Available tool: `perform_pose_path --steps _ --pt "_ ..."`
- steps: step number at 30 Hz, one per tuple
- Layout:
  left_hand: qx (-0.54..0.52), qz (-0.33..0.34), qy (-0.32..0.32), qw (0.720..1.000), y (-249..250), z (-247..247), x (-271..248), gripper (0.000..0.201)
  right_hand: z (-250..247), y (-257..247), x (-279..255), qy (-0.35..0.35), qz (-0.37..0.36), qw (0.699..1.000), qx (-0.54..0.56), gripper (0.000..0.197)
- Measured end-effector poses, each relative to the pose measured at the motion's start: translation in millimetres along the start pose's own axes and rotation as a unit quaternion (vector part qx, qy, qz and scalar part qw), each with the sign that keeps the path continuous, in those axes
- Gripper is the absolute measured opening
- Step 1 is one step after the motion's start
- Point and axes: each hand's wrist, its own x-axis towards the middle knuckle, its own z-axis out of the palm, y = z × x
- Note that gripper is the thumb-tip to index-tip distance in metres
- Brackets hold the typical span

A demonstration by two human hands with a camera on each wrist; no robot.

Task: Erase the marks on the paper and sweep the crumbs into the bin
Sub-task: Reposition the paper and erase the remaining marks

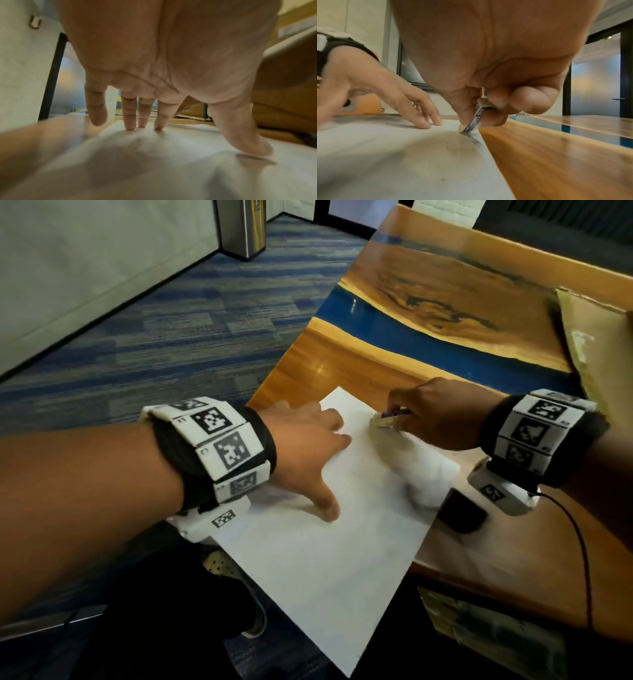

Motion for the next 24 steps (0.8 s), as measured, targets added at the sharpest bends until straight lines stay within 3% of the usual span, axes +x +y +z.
perform_pose_path --steps 2,6,8,12,14,16,17,22,24 --pt "0.004 0.009 -0.008 1.0 -6.2 2.5 -1.2 0.114 -0.4 -4.7 -9.9 0.002 -0.023 1.0 -0.014 0.02" --pt "-0.012 0.004 -0.03 0.999 -11.3 5.2 -2.0 0.122 5.8 -40.6 -49.7 -0.032 -0.18 0.983 0.011 0.023" --pt "-0.004 0.007 -0.031 0.999 -11.9 5.4 -1.1 0.123 11.3 -41.9 -52.7 -0.054 -0.212 0.975 0.026 0.022" --pt "0.015 -0.003 -0.027 1.0 -9.0 4.4 -0.3 0.126 2.2 -11.6 -37.5 -0.012 -0.047 0.999 -0.012 0.021" --pt "0.018 -0.013 -0.023 0.999 -6.6 2.6 -0.5 0.126 3.0 -26.6 -42.3 -0.008 -0.075 0.997 -0.018 0.021" --pt "0.014 -0.019 -0.021 1.0 -3.5 3.2 -1.2 0.125 8.7 -52.2 -51.5 -0.029 -0.17 0.985 -0.001 0.022" --pt "0.014 -0.023 -0.017 1.0 -2.1 3.9 -1.3 0.124 10.4 -55.6 -52.2 -0.046 -0.182 0.982 0.003 0.022" --pt "0.022 -0.039 0.005 0.999 -1.7 6.8 -4.0 0.12 1.6 -0.3 -23.9 -0.021 -0.006 0.999 -0.025 0.024" --pt "0.008 -0.043 0.002 0.999 -10.3 10.2 -7.4 0.121 5.6 9.4 -18.2 -0.016 0.013 1.0 -0.021 0.023"
